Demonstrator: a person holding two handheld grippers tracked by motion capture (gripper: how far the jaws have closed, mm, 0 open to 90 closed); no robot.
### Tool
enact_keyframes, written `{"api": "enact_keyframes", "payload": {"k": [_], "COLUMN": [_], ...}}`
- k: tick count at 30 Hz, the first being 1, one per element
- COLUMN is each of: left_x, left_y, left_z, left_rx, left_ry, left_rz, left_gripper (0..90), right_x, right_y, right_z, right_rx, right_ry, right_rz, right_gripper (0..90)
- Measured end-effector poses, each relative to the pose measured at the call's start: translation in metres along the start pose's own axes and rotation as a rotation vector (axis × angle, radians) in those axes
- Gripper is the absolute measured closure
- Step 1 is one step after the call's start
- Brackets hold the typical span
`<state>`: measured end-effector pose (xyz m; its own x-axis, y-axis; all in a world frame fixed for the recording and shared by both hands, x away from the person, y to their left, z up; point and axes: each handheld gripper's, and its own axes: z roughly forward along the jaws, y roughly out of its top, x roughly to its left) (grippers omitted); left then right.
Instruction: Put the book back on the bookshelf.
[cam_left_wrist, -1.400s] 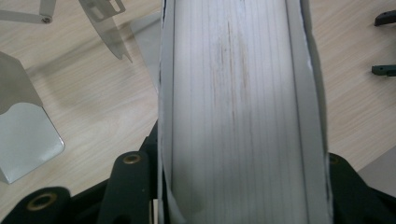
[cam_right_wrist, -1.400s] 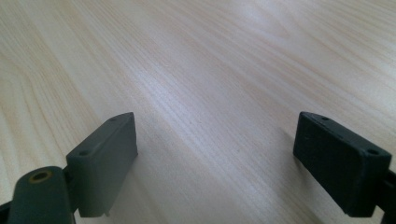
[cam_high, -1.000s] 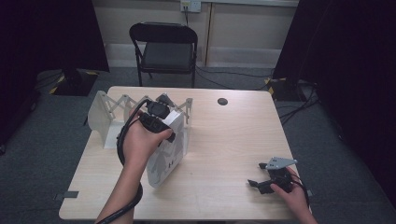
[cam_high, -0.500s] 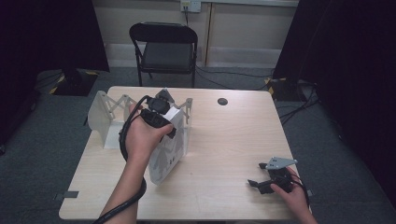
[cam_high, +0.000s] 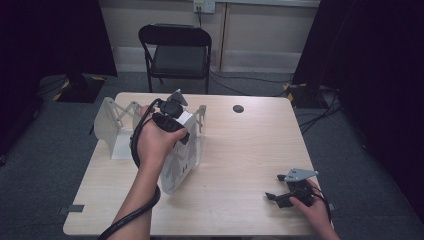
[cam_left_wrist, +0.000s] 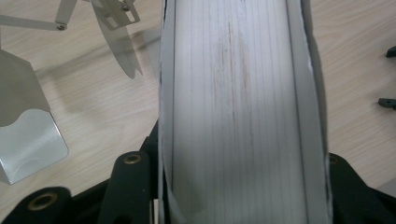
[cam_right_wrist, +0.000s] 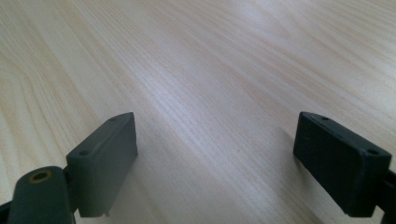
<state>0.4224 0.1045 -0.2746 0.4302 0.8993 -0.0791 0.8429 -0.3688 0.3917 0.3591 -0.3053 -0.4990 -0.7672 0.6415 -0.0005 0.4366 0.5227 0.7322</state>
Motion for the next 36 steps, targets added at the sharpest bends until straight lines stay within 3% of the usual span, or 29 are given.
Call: {"api": "enact_keyframes", "payload": {"k": [36], "left_x": [0.004], "left_y": [0.024], "left_z": [0.012], "left_rx": [-0.007], "left_ry": [0.031], "left_rz": [-0.072], "left_gripper": [52.7], "right_x": [0.0], "right_y": [0.0], "right_z": [0.0], "right_rx": [0.0], "right_ry": [0.001], "right_rz": [0.0], "right_gripper": [13.1]}}
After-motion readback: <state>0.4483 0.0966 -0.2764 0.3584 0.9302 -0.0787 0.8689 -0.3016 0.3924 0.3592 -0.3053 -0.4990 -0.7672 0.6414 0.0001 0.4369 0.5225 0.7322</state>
